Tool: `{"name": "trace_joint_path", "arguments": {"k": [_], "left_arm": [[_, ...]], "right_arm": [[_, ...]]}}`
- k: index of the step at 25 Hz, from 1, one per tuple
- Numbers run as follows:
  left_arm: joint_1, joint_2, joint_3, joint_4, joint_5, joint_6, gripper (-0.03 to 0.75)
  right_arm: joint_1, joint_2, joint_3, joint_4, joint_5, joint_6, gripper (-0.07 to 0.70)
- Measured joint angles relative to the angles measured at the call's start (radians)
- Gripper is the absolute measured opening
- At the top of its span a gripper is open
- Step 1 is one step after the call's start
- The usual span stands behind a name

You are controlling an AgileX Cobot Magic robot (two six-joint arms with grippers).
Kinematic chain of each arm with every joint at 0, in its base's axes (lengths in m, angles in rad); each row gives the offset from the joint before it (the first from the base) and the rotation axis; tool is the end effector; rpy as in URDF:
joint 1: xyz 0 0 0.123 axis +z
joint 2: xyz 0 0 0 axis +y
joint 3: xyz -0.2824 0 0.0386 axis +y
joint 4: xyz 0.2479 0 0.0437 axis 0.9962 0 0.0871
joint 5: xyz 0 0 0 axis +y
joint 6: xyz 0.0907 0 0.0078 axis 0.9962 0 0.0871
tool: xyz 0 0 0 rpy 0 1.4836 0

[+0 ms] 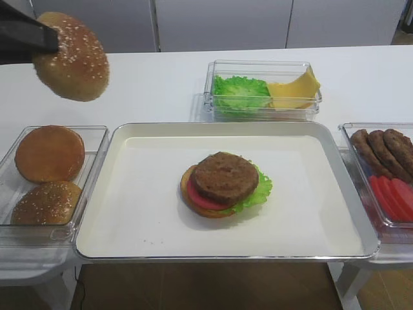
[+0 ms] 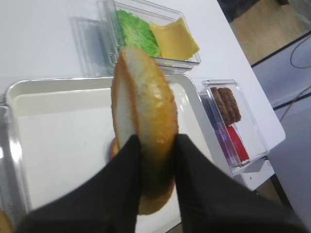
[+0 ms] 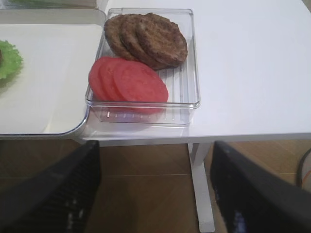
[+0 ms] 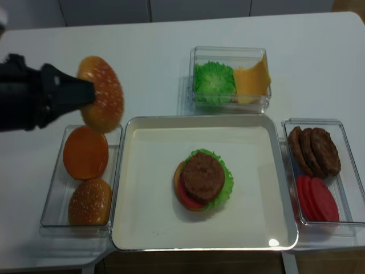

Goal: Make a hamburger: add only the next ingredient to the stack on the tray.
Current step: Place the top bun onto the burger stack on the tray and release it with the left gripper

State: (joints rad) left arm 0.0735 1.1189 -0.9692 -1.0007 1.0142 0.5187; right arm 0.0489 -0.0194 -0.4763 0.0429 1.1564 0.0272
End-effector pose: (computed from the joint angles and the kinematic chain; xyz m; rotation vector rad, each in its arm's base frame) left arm 0.2126 -0.0497 0.3555 0.1180 2.2453 -0.9753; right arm -0.0096 0.0031 0.2630 -0.0277 2.1448 0.0966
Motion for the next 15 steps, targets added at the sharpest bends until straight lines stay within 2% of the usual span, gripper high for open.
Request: {"name": "trace_joint_path", "arguments": {"k": [4,7,15], "left_arm": [[-0.123,0.000,0.000,-0.030,-0.074,0.001,0.151],[-0.184,0.002,0.002,-0.076,-0.110,0.001,0.150],[-0.323,0.103,0.002,-0.159,-0.137,0.004,0.146]], "right_arm": [[0.000,0.000,0.000,0.000,0.000,0.001,0.531],[0.000,0.000,0.000,0.000,0.000,0.001,0.531],[0.000,0.000,0.000,0.000,0.000,0.002,0.531]]}}
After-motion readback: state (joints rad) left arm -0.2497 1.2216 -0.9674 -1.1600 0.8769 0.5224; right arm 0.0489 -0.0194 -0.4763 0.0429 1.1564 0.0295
